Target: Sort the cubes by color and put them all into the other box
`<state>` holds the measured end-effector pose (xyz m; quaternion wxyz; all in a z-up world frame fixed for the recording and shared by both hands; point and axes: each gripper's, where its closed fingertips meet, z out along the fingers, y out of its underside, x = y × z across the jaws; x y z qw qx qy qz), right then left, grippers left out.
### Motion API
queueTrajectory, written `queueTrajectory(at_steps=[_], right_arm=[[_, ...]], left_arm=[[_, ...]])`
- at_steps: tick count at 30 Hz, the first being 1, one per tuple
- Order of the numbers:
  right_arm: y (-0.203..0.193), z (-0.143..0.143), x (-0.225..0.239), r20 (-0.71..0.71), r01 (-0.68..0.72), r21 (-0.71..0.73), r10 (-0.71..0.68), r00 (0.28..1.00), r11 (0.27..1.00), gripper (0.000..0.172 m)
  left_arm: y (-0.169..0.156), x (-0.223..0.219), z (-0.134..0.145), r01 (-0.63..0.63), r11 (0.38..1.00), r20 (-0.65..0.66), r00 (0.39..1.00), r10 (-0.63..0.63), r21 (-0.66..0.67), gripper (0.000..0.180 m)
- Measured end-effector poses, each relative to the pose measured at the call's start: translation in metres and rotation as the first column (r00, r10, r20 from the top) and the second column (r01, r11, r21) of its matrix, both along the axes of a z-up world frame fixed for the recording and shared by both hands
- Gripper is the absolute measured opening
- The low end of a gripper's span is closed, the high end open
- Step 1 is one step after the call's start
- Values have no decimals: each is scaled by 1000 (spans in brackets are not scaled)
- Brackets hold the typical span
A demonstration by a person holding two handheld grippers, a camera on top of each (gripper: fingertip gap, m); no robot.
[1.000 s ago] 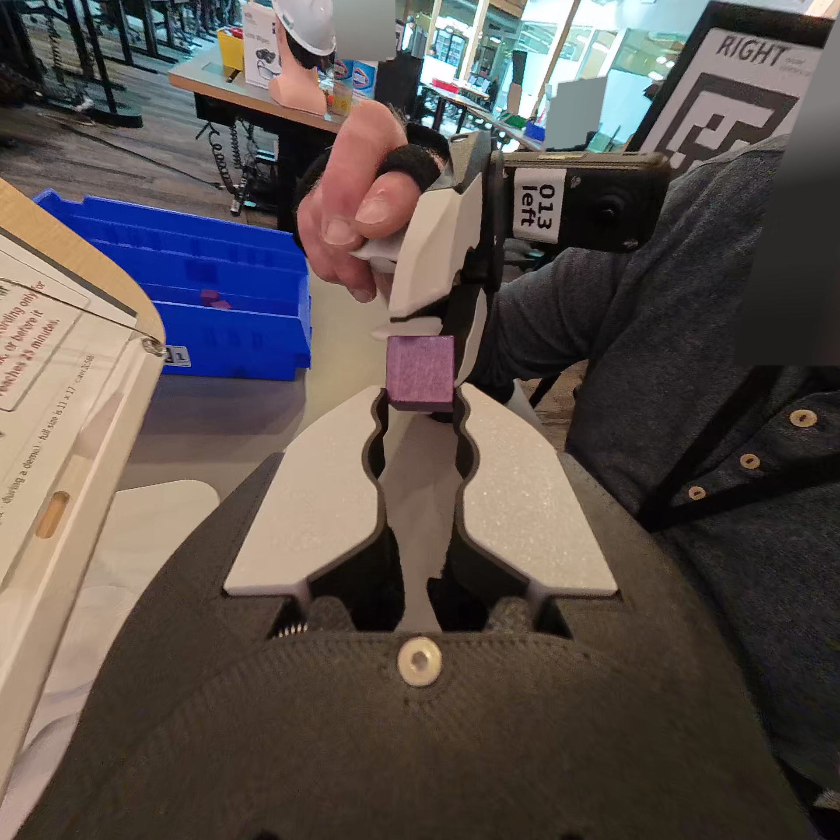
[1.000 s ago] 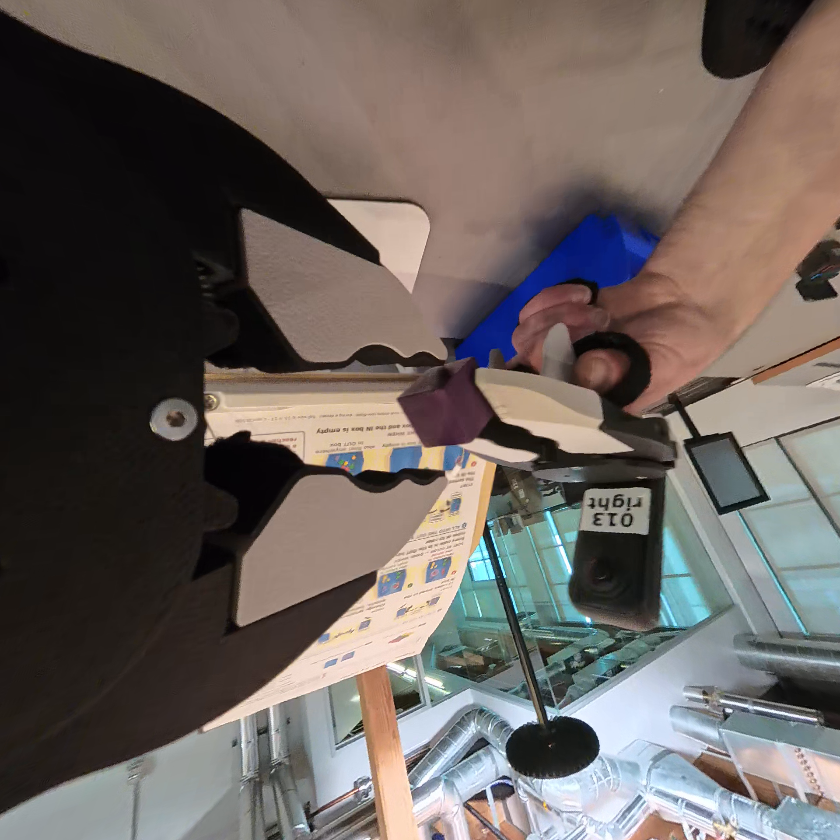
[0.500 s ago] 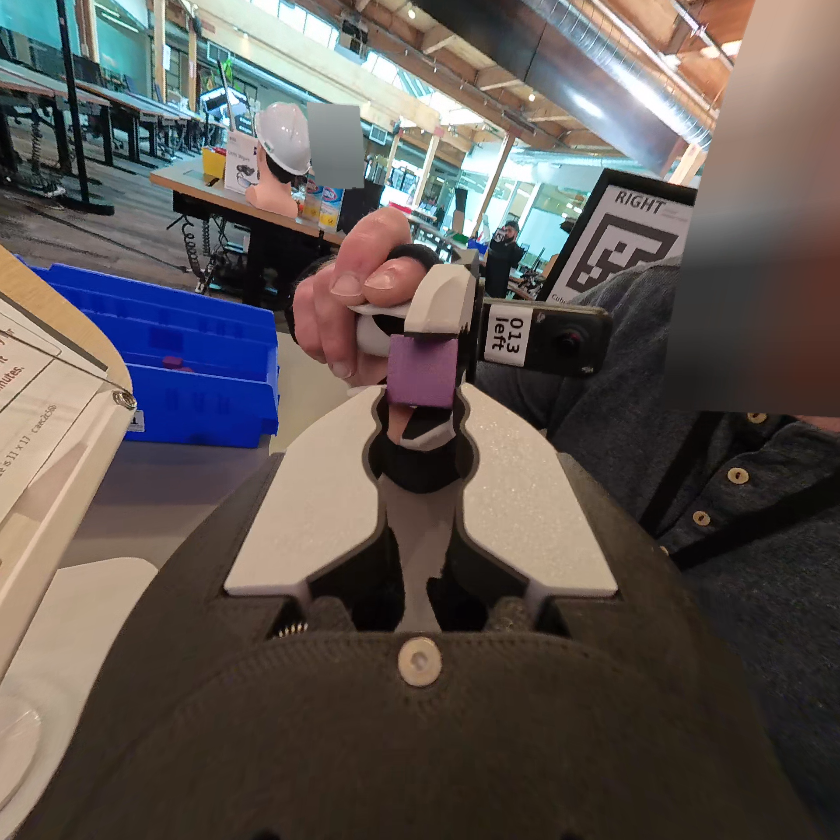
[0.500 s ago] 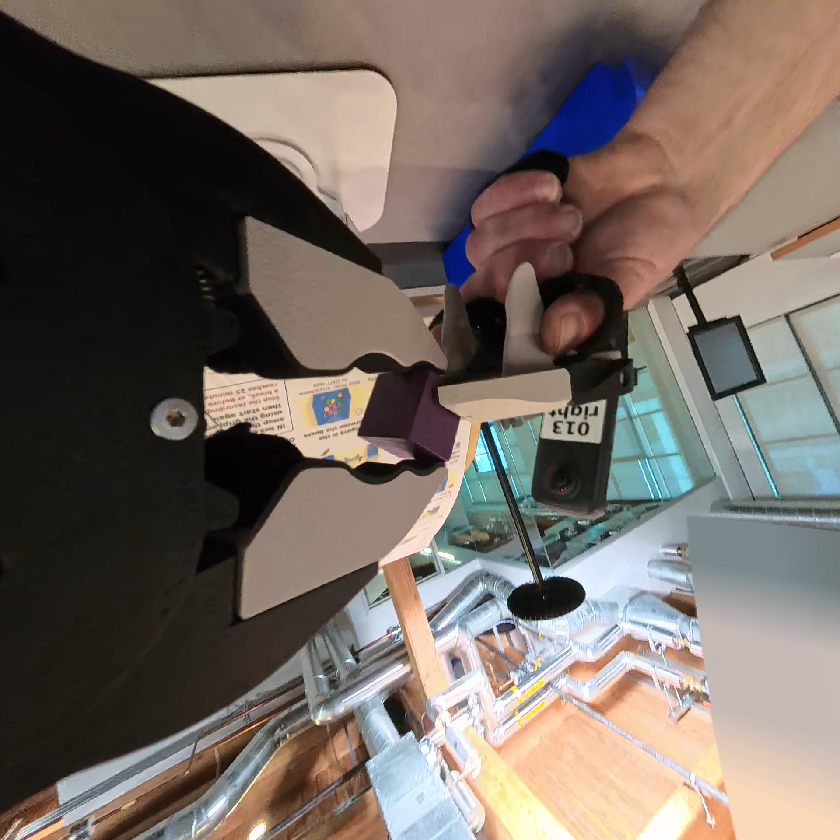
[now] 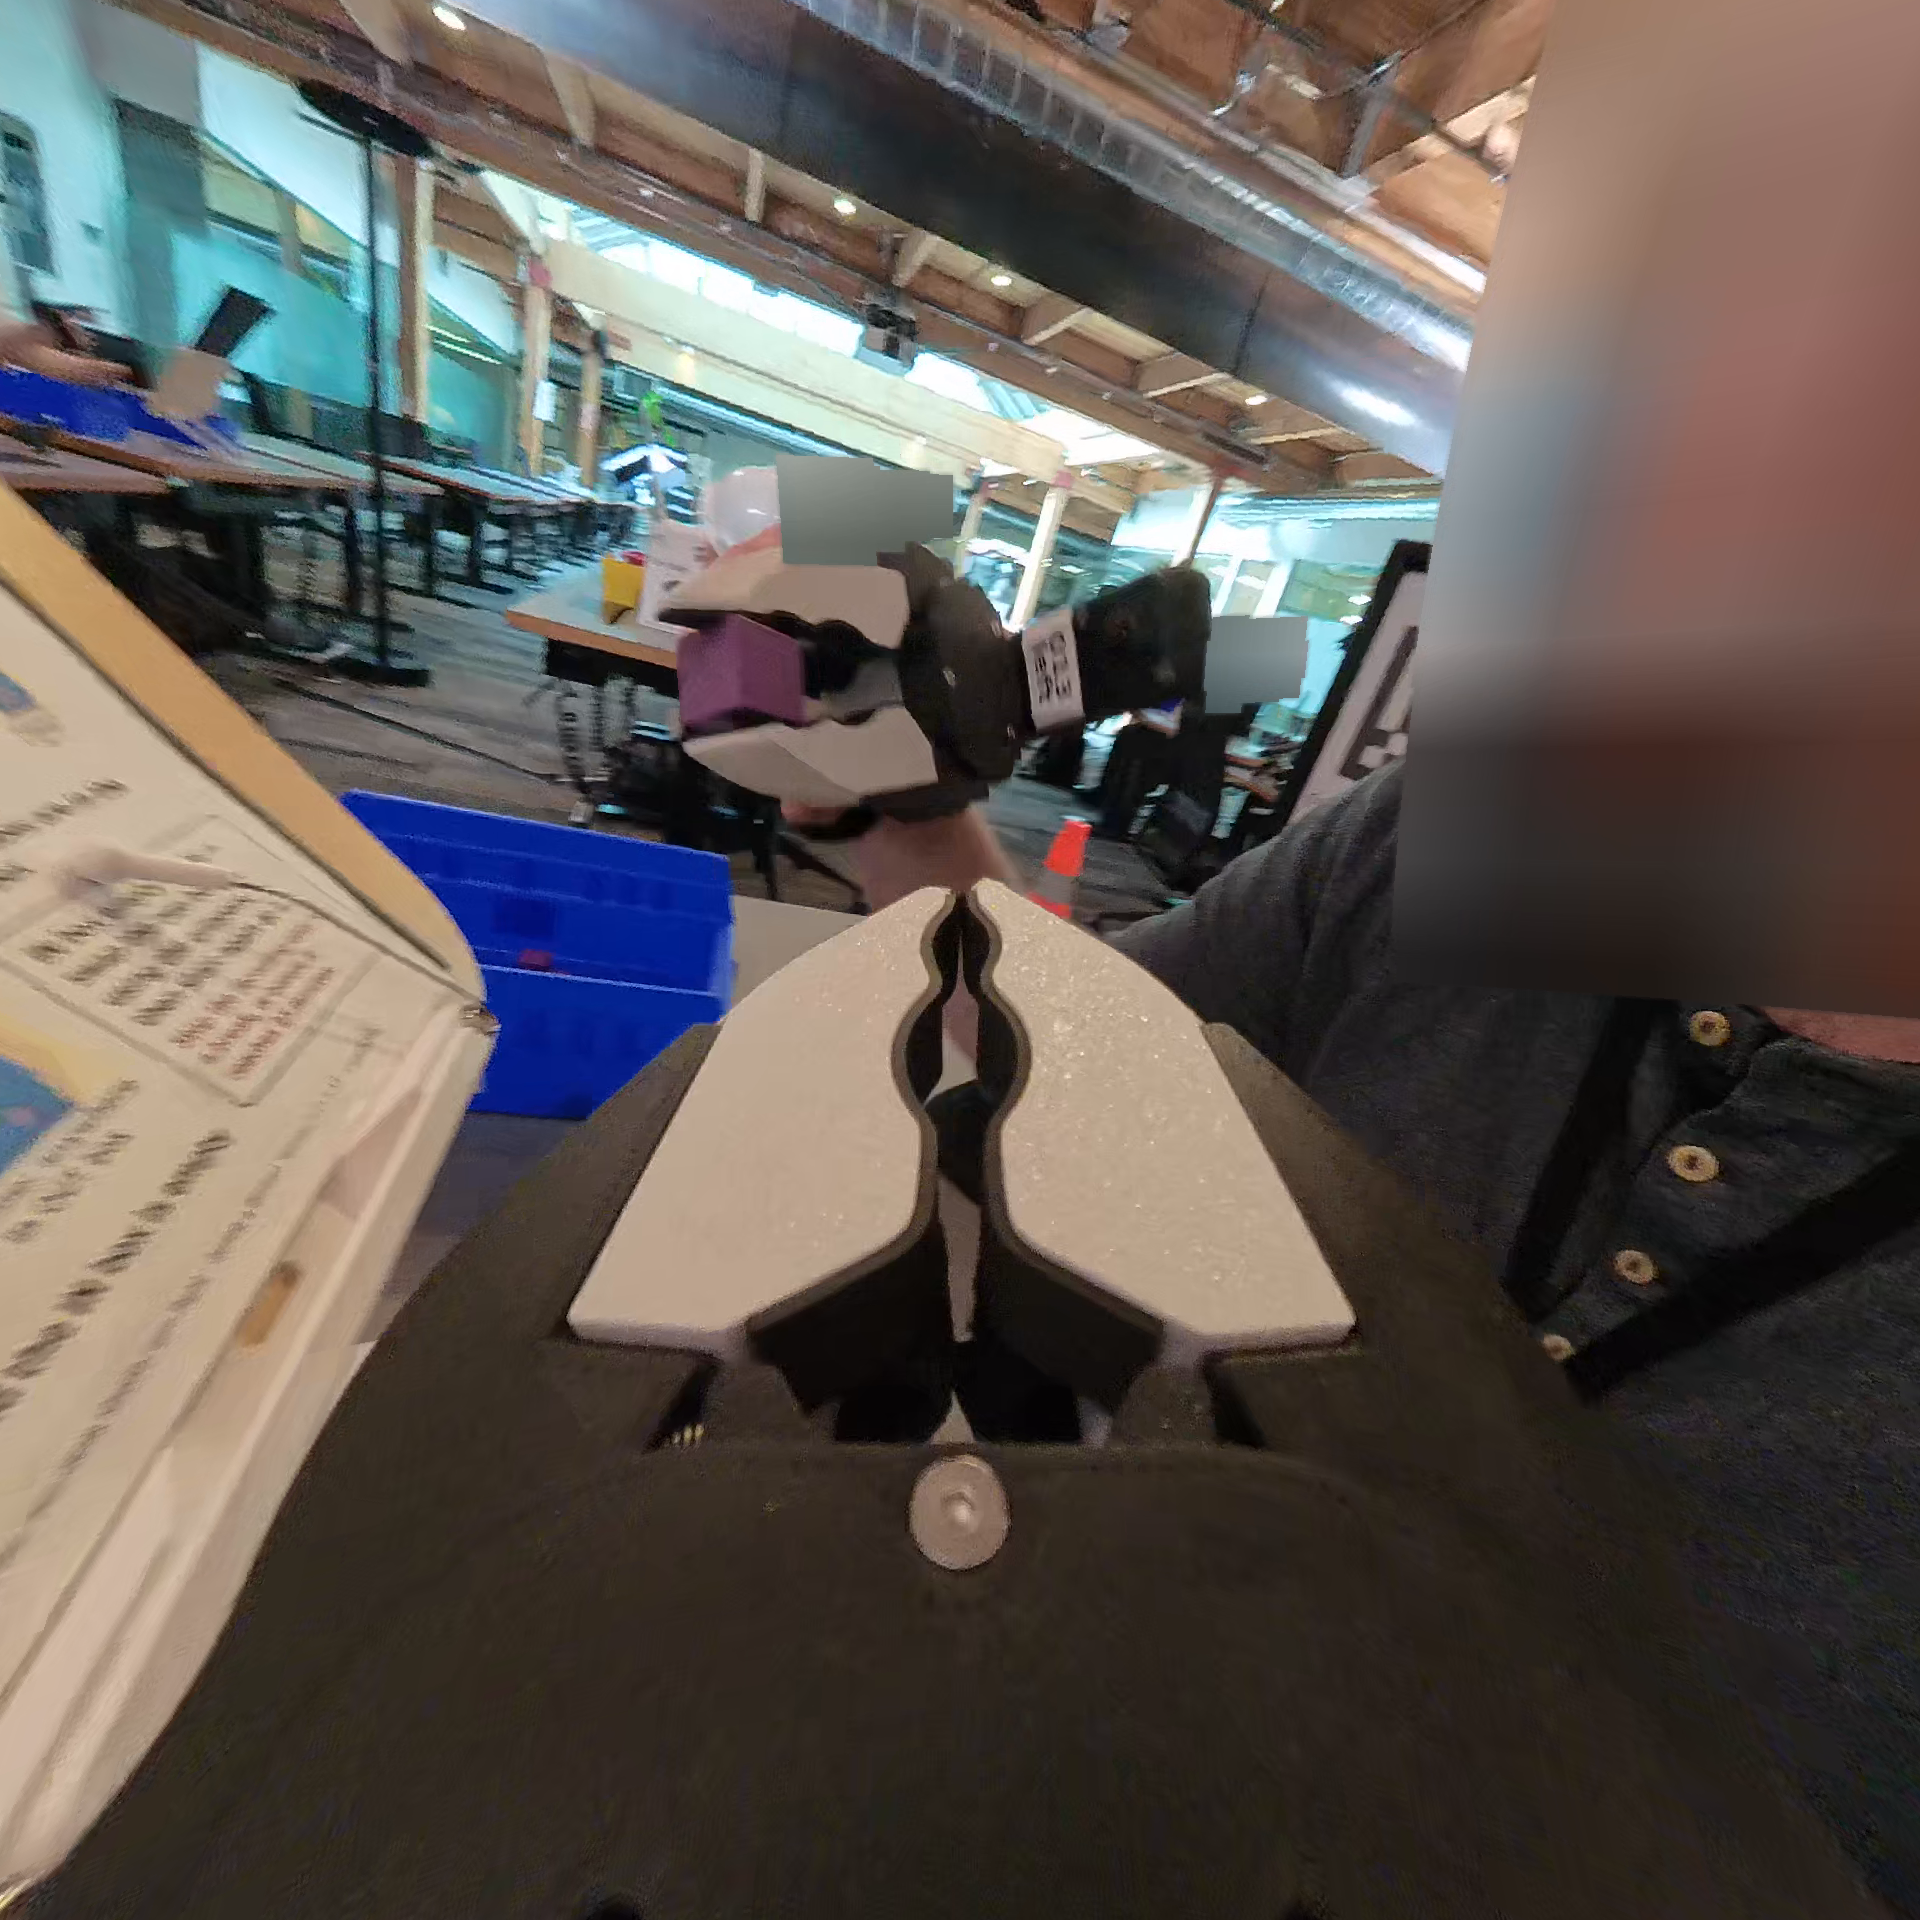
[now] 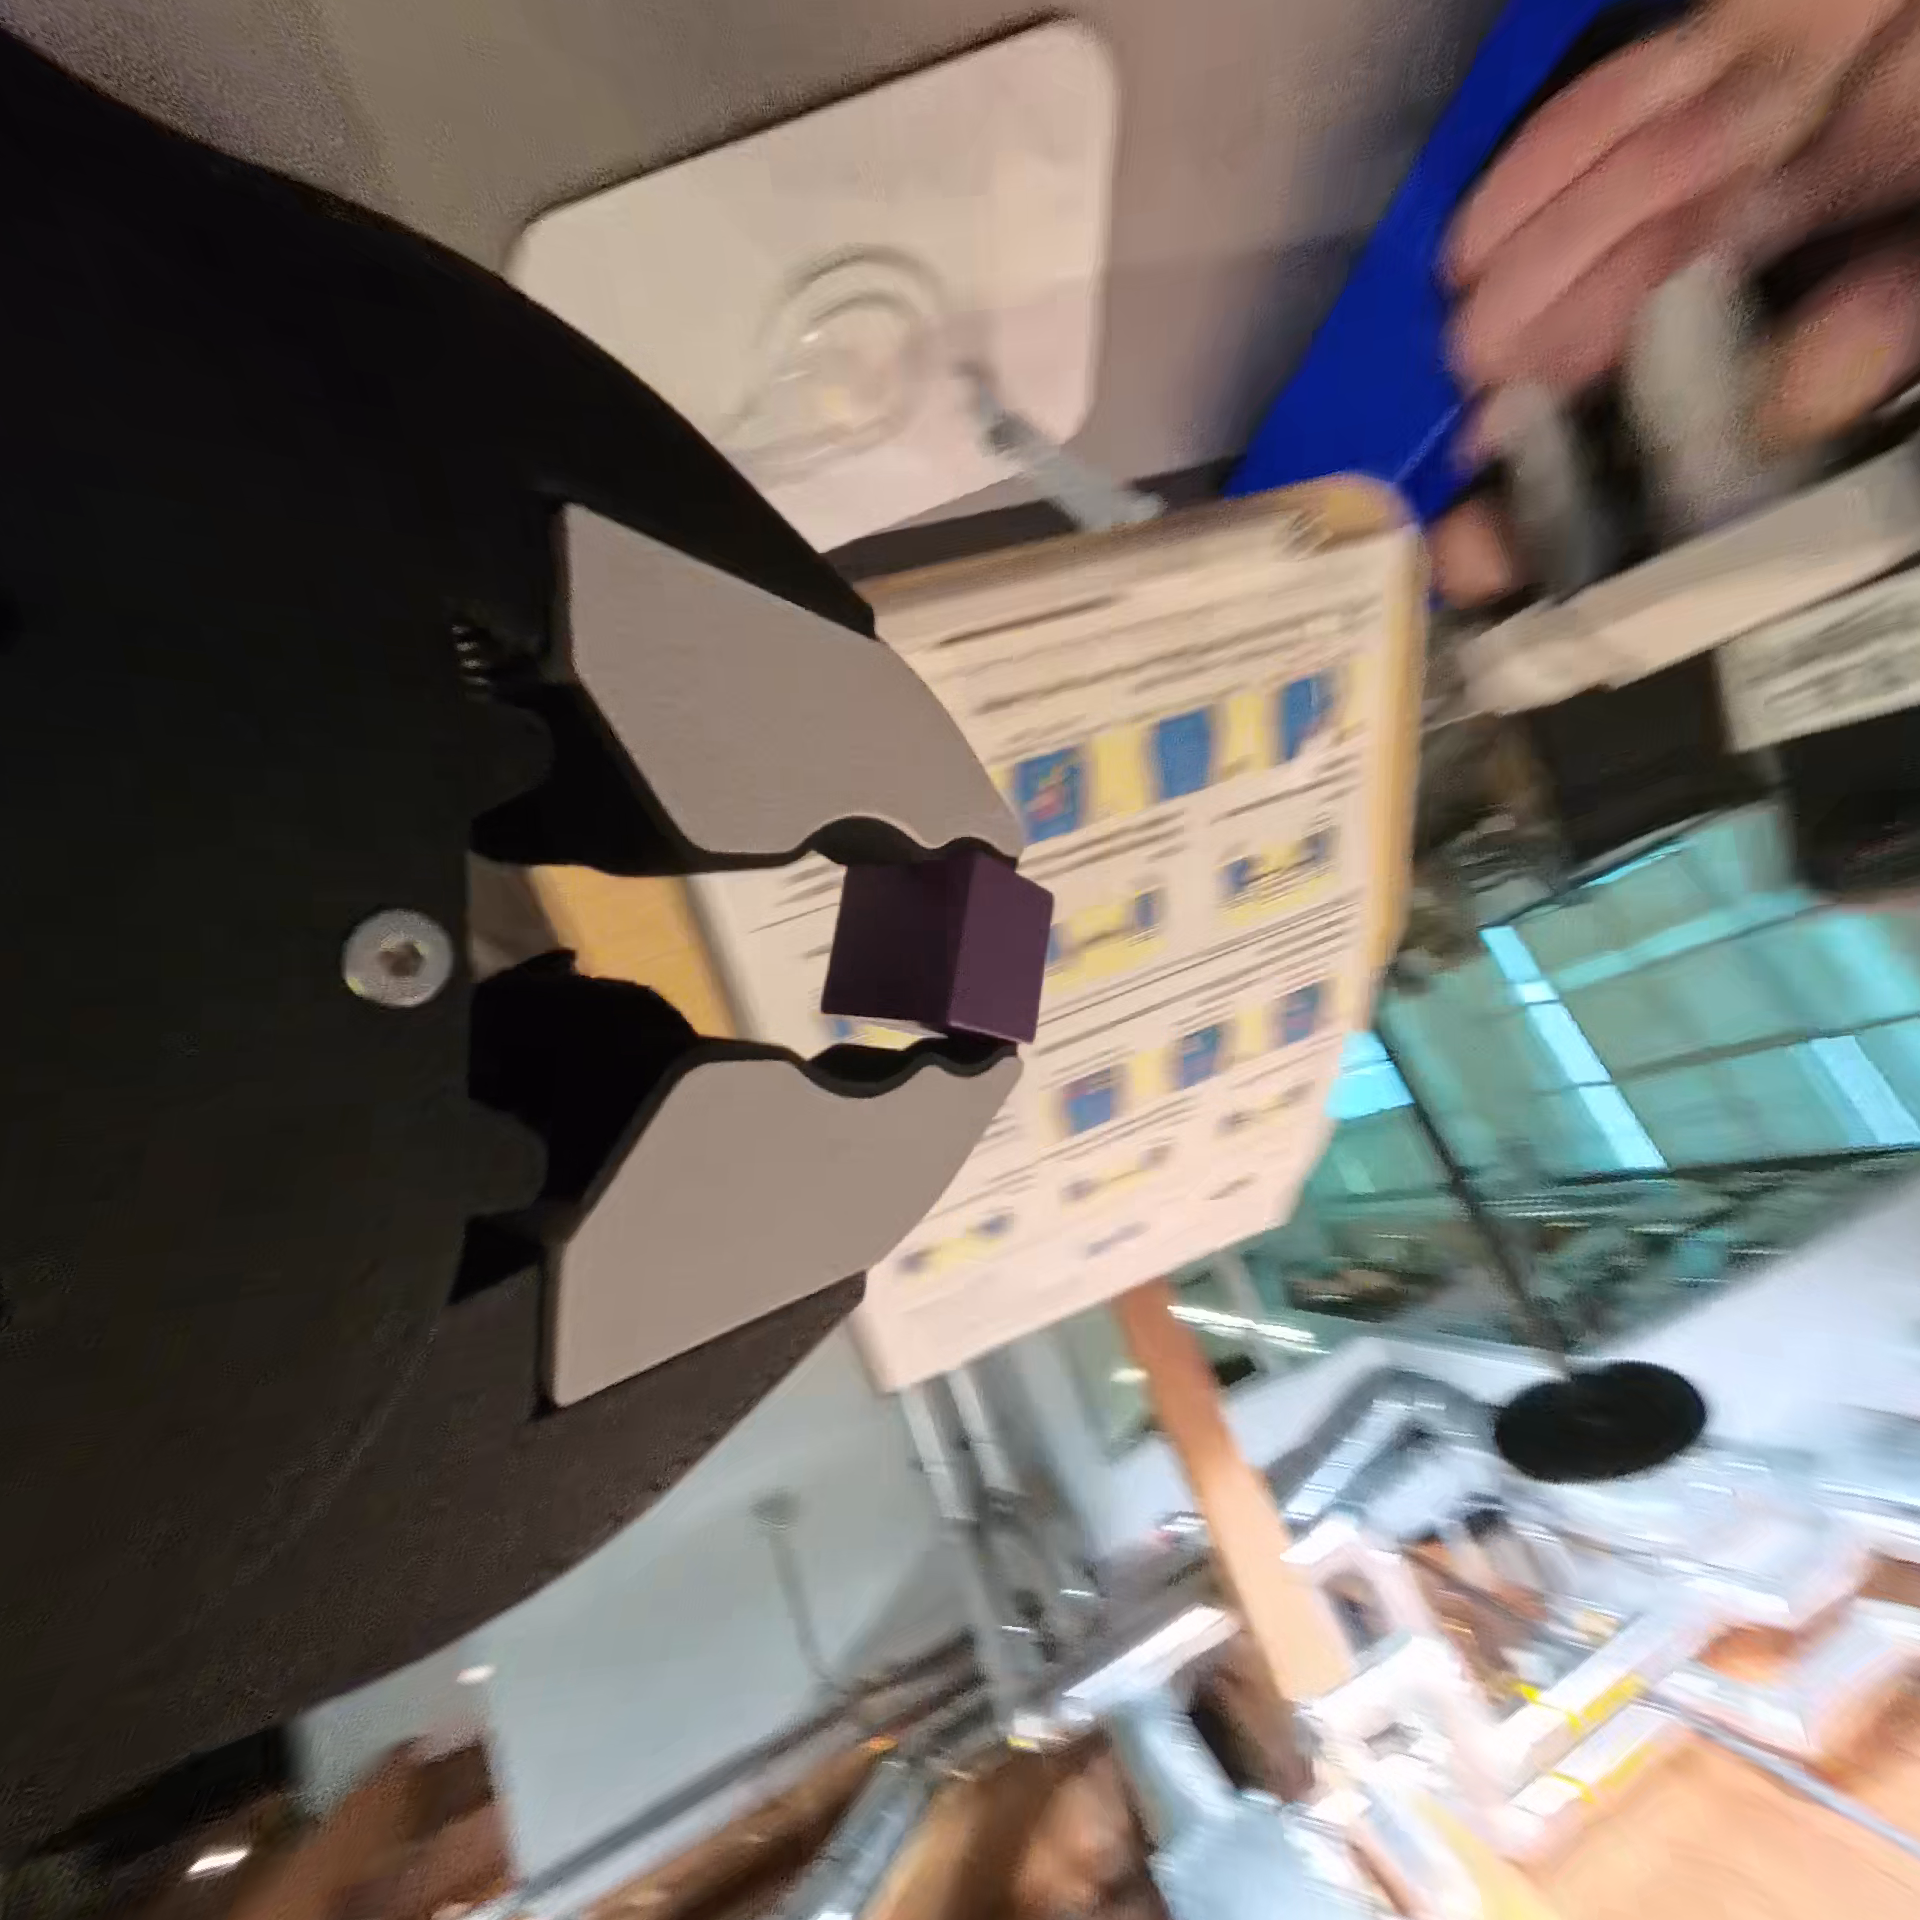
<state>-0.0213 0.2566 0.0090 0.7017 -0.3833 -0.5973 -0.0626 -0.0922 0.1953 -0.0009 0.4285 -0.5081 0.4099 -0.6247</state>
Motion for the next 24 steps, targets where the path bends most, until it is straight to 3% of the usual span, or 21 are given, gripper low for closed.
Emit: queueTrajectory(at_steps=[2,4,7,10,12,15,19,24], right_arm=[[43,-18,52,119,209,-210,-187,975,955,30],[79,-36,120,230,449,-300,-393,890,841,31],[99,-82,201,393,638,-496,-504,769,588,31],[93,-138,251,591,750,-575,-467,657,328,31],[92,-166,274,682,804,-559,-440,584,202,31],[84,-206,293,771,827,-561,-340,539,38,31],[84,-239,311,825,847,-527,-273,494,-60,31],[93,-261,318,855,868,-488,-250,455,-92,31]], left_arm=[[6,-6,1,-70,997,-39,997,71,41,0],[10,-8,-3,-118,989,-94,988,126,85,0],[9,-9,-4,-119,988,-112,985,130,98,0],[11,-6,-11,-122,987,-149,979,137,107,0],[12,-3,-16,-124,987,-167,976,141,104,0],[11,-1,-19,-115,988,-178,975,132,104,0],[12,-1,-19,-118,987,-182,974,136,107,0],[13,-2,-20,-121,987,-184,973,140,109,0]])
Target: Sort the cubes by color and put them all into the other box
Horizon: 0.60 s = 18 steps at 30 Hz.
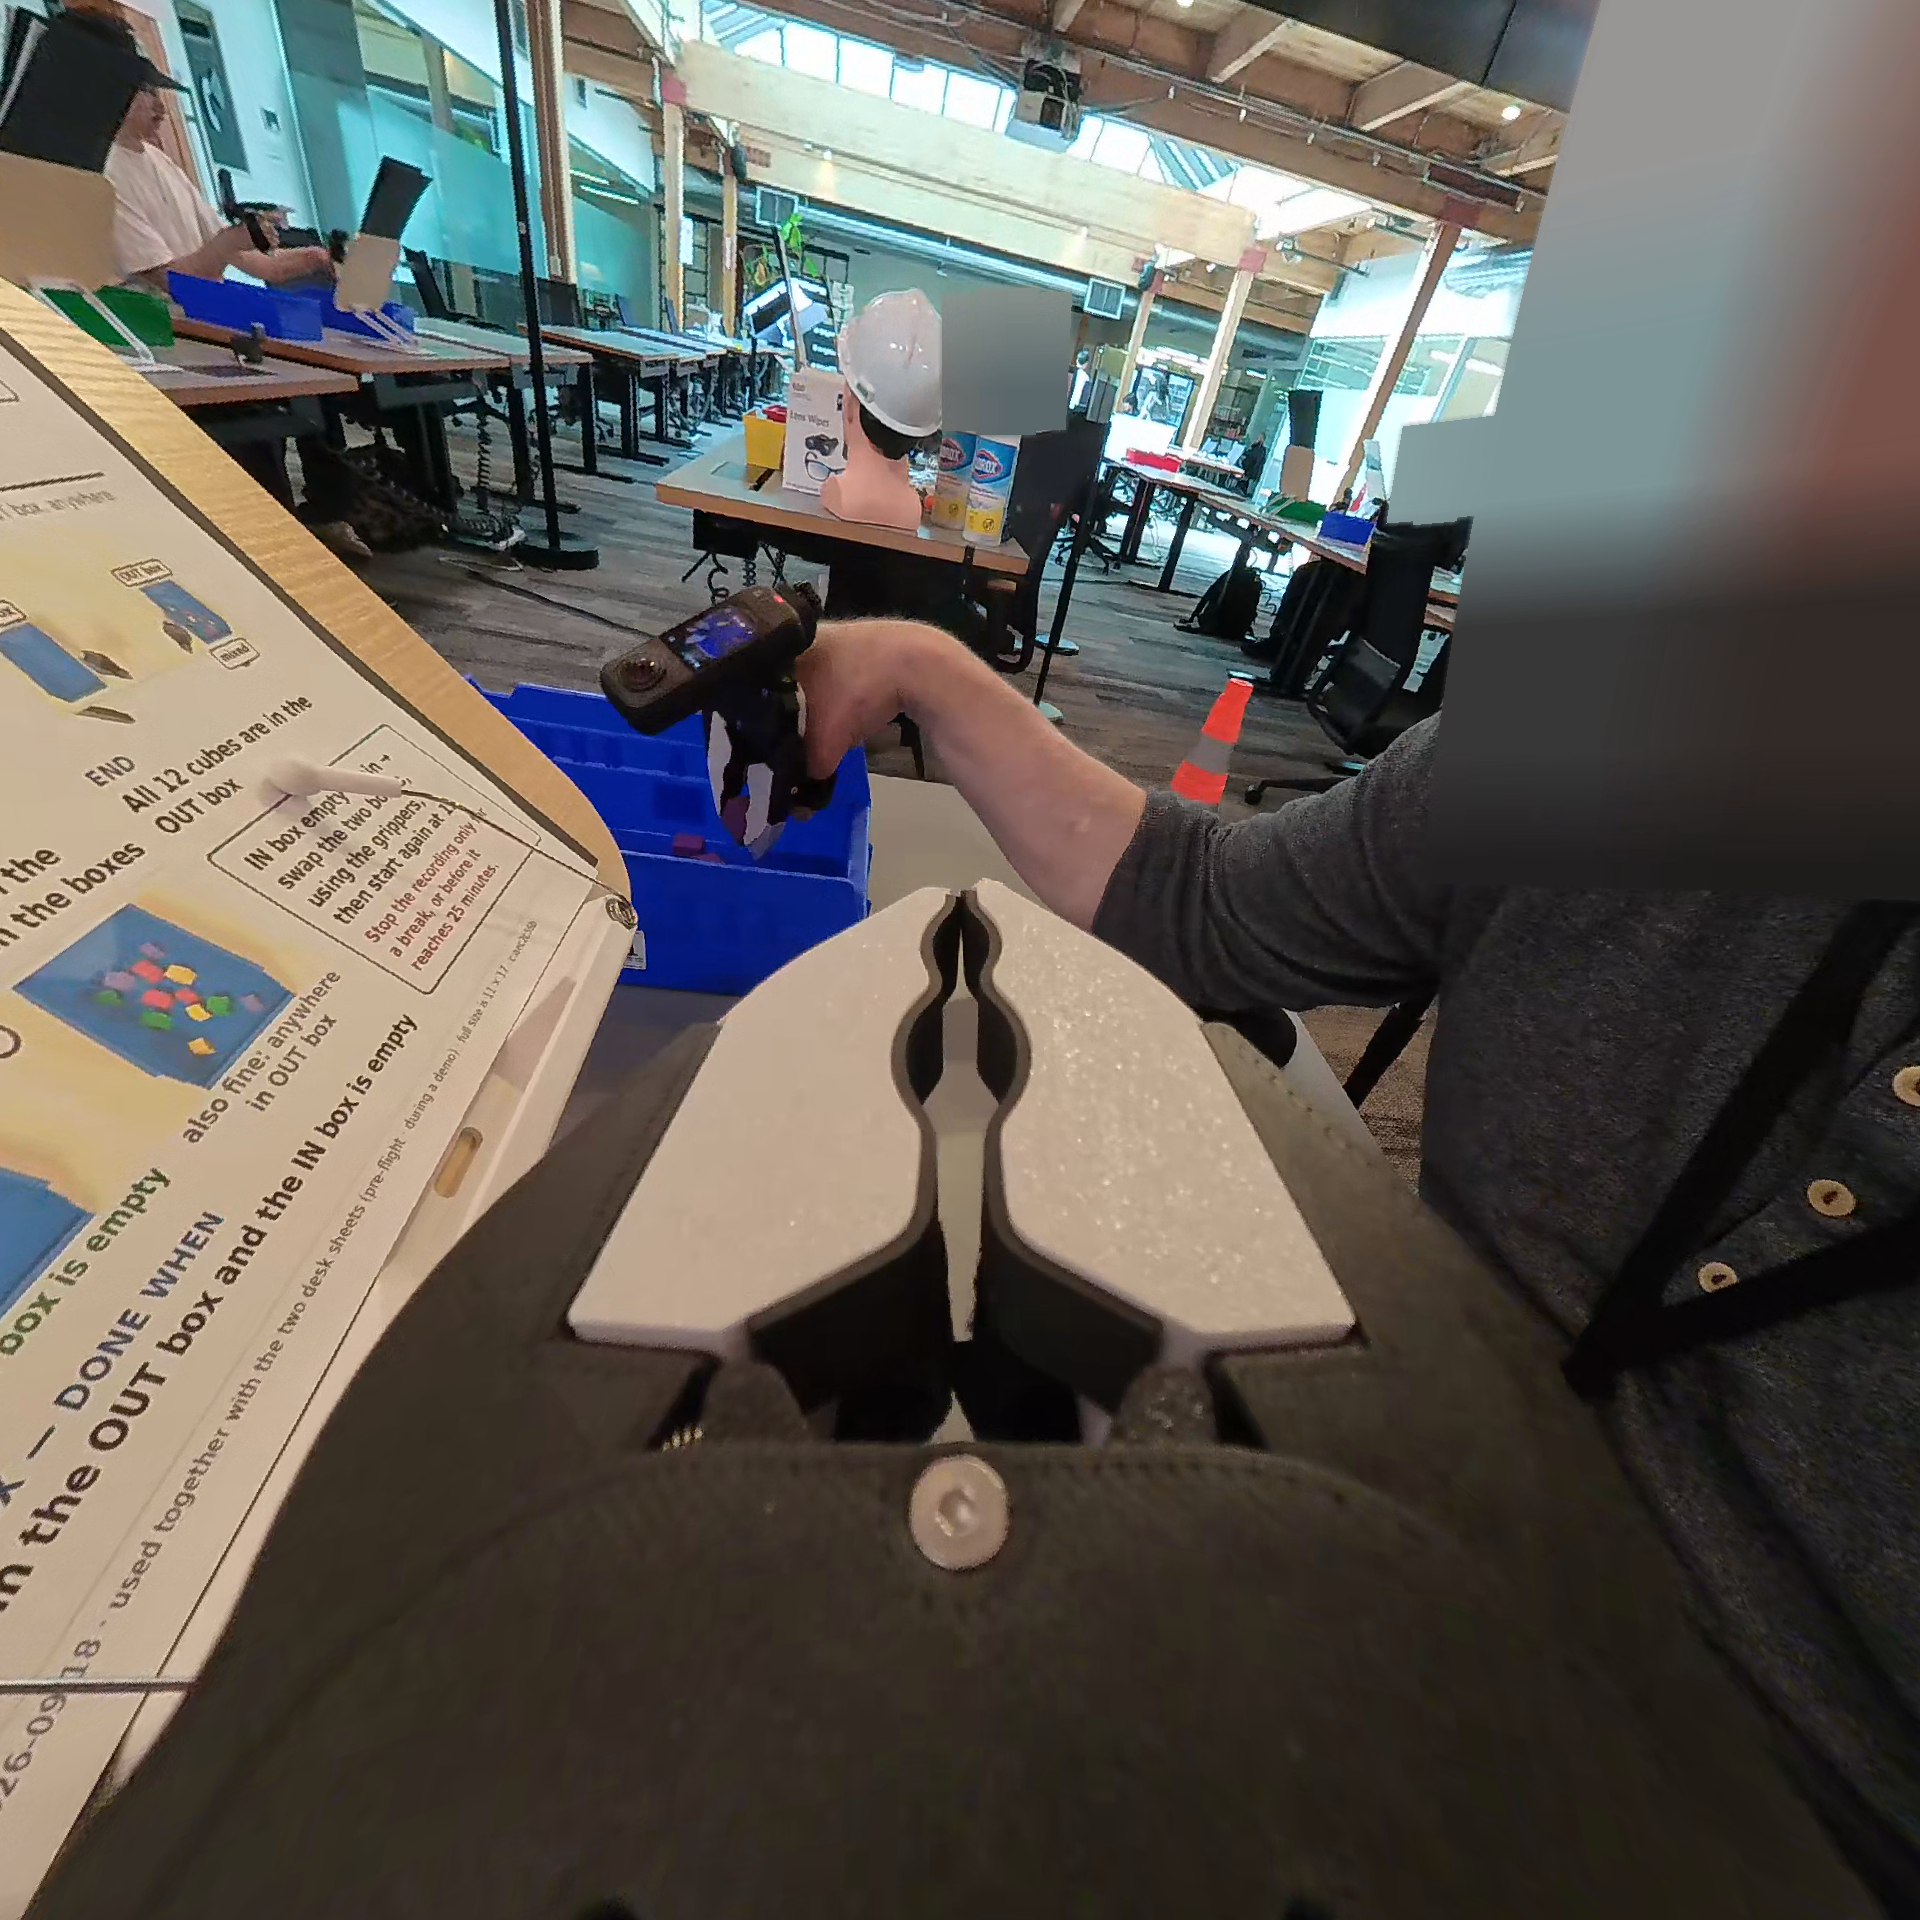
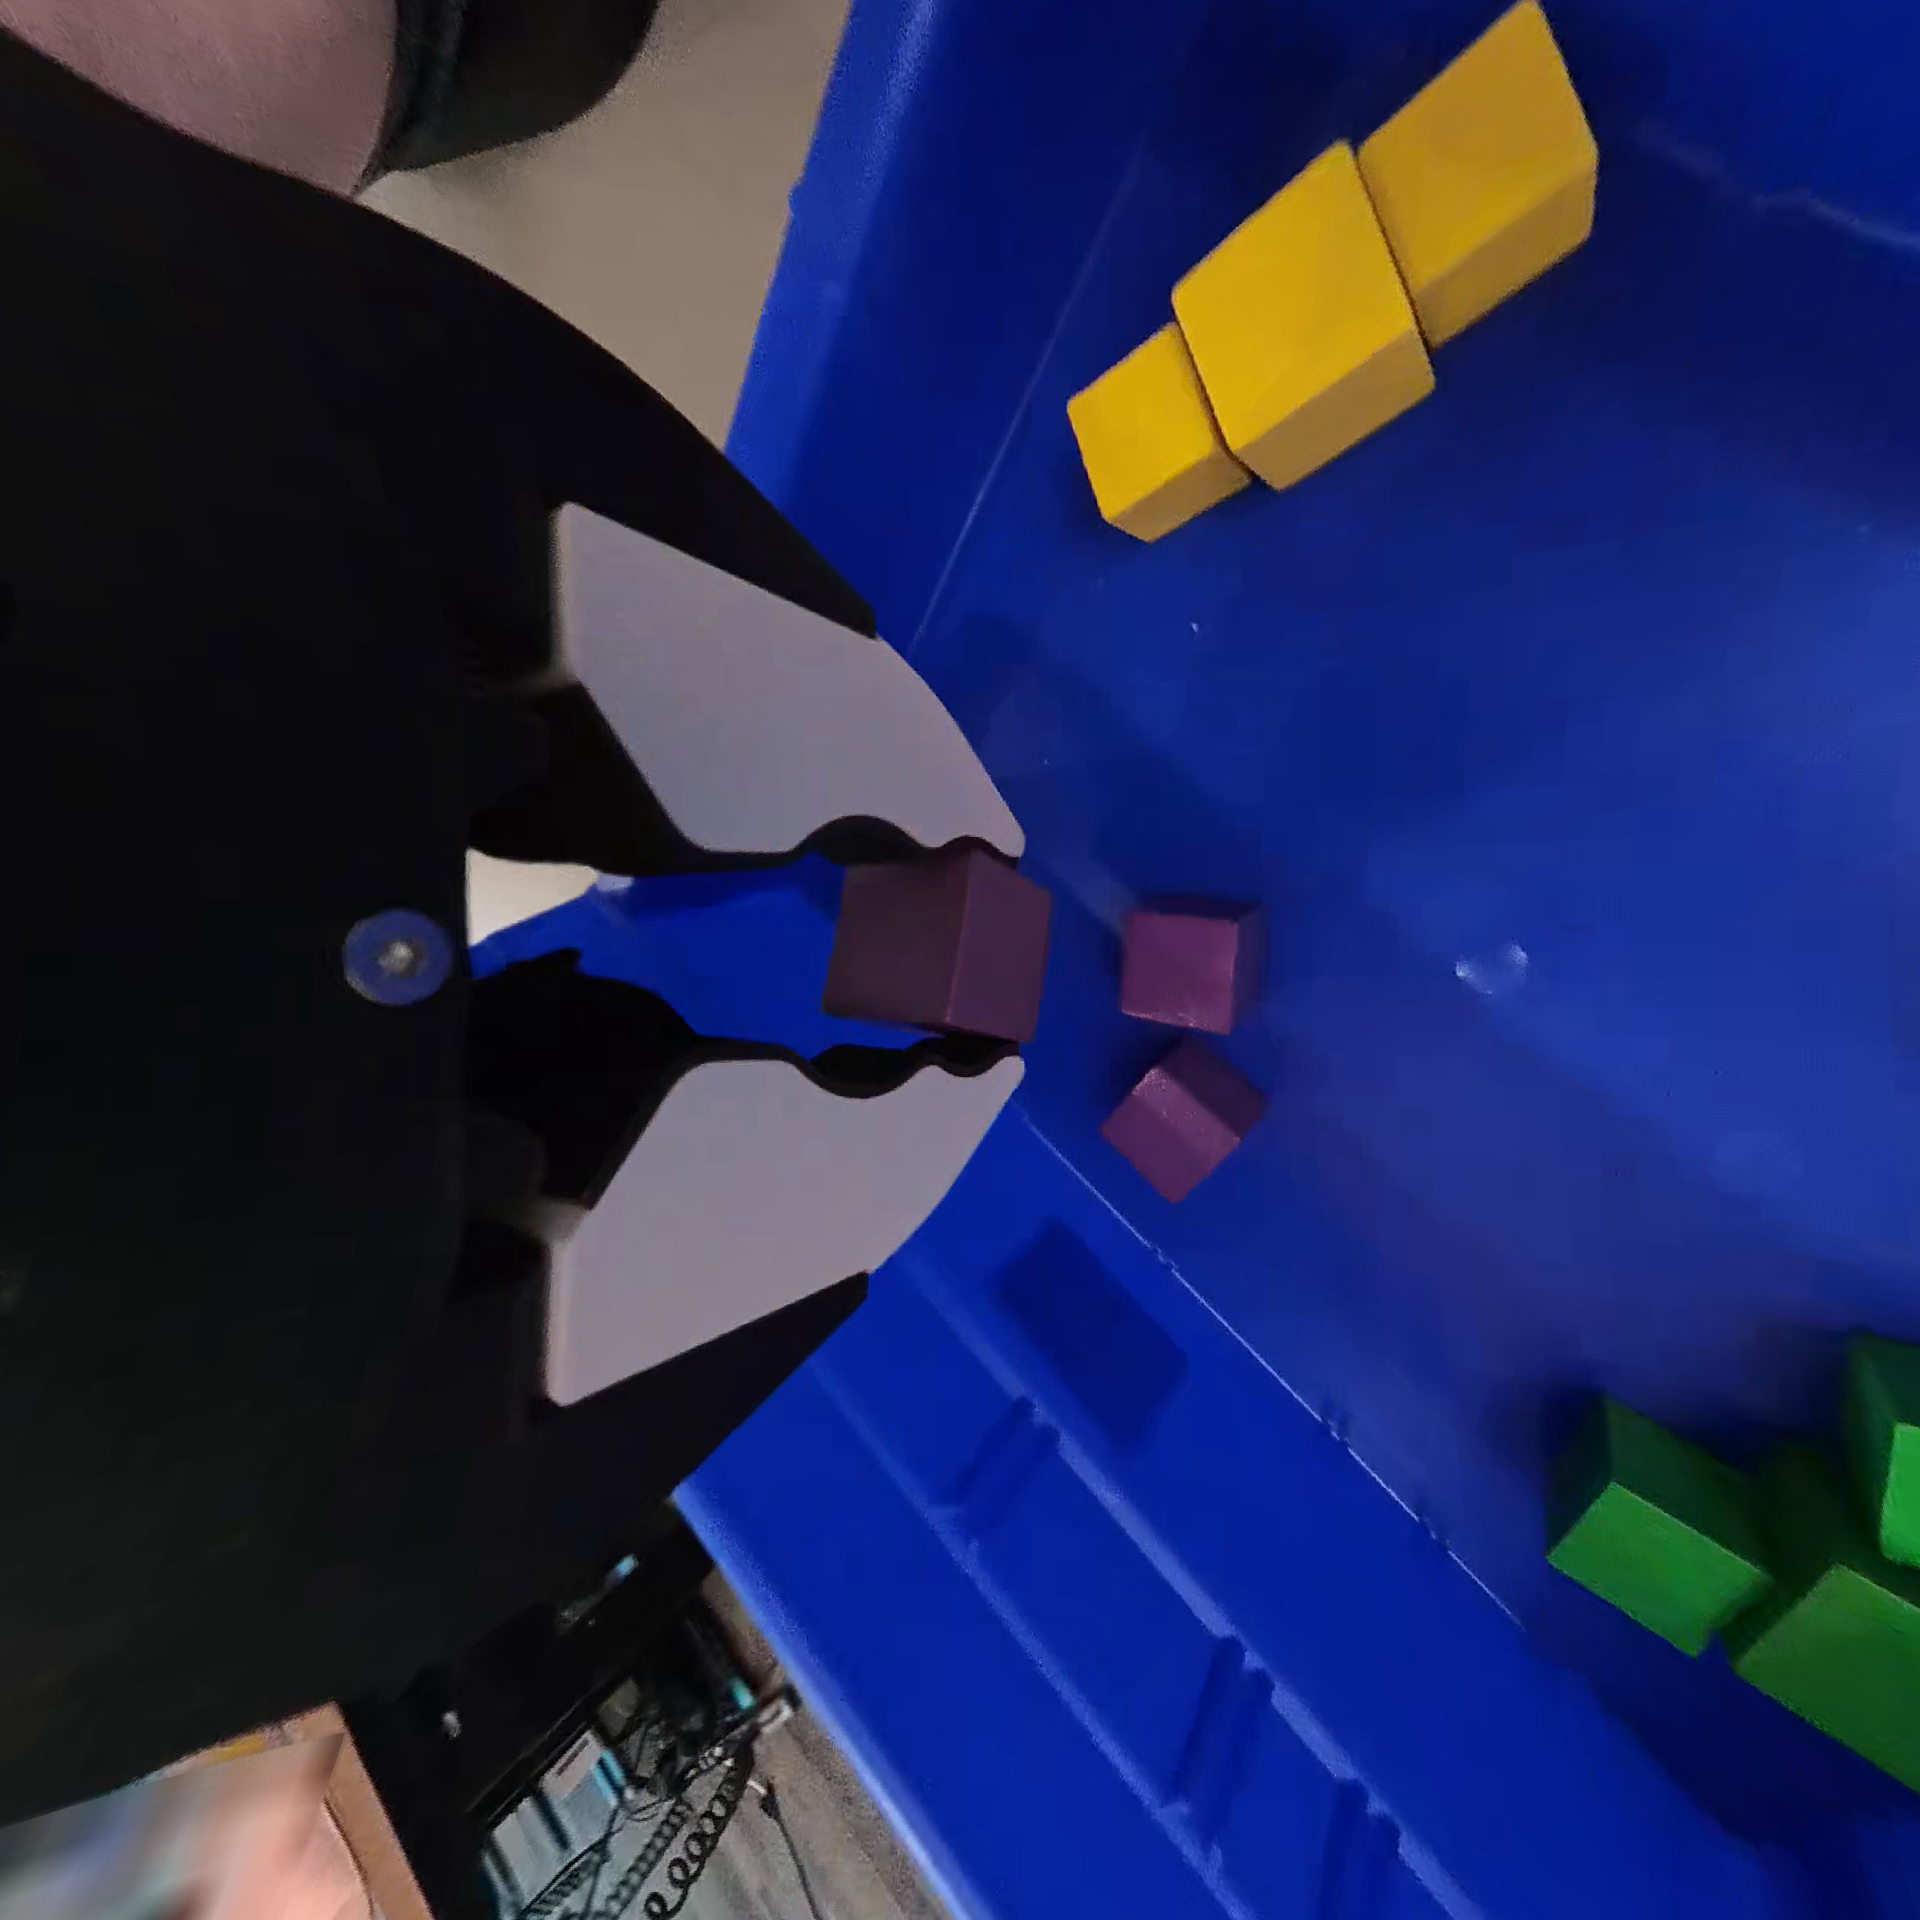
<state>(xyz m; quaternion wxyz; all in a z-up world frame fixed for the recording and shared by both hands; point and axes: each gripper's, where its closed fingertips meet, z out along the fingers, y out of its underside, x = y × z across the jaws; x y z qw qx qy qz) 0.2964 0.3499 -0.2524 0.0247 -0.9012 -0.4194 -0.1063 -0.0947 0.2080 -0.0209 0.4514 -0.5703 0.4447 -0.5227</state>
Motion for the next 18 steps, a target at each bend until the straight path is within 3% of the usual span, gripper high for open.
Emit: queueTrajectory(at_steps=[11,15,18], right_arm=[[17,-23,10,84,37,1,-36,996,999,37],[19,-10,6,76,22,43,-25,997,999,43],[21,17,4,48,24,131,-31,998,991,42]], left_arm=[[-1,5,-8,10,1000,-39,999,-10,1,1],[0,2,-7,-5,1000,-50,999,5,17,0],[0,-1,-4,-18,999,-58,998,21,39,0]])
